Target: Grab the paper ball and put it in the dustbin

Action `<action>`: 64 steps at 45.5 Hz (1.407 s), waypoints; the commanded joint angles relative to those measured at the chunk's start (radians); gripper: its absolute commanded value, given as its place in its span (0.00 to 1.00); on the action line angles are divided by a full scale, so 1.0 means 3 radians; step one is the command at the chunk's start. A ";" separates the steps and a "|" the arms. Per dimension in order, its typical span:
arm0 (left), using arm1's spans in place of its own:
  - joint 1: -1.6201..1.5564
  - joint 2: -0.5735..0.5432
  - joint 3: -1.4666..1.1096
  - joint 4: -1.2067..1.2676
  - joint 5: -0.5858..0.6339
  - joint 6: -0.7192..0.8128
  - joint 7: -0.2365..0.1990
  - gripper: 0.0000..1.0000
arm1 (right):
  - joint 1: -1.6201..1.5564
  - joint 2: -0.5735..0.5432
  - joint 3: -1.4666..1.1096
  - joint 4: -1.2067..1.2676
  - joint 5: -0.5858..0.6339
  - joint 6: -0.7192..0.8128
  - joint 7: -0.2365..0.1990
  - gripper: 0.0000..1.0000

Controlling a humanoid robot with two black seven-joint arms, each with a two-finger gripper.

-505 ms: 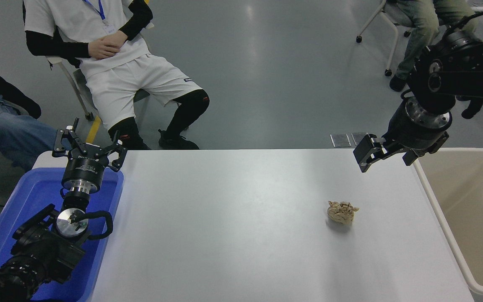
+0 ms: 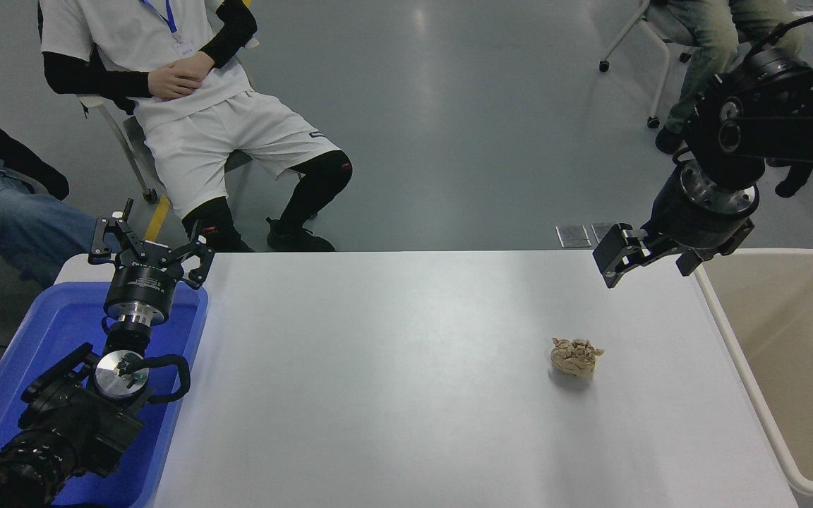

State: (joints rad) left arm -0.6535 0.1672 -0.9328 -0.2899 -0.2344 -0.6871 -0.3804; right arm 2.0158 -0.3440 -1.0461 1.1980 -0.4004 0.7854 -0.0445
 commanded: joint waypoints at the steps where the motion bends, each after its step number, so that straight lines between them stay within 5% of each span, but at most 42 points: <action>1: 0.0000 0.0000 0.0000 0.0000 -0.0001 -0.0005 0.0000 0.99 | 0.0000 0.0001 0.0000 0.0000 0.0000 0.0000 0.0000 1.00; 49: 0.0000 0.0000 0.0000 0.0000 -0.0001 0.0000 0.0000 0.99 | -0.0108 0.0047 0.0102 -0.0051 0.0005 0.0000 0.0000 1.00; 64: 0.0000 0.0000 0.0000 0.0000 -0.0001 -0.0005 0.0000 0.99 | -0.0568 0.0042 0.0557 -0.0092 -0.0005 -0.0414 -0.0005 1.00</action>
State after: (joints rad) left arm -0.6535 0.1672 -0.9327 -0.2899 -0.2345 -0.6880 -0.3804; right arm 1.9384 -0.3312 -0.9592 1.1841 -0.3990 0.7387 -0.0444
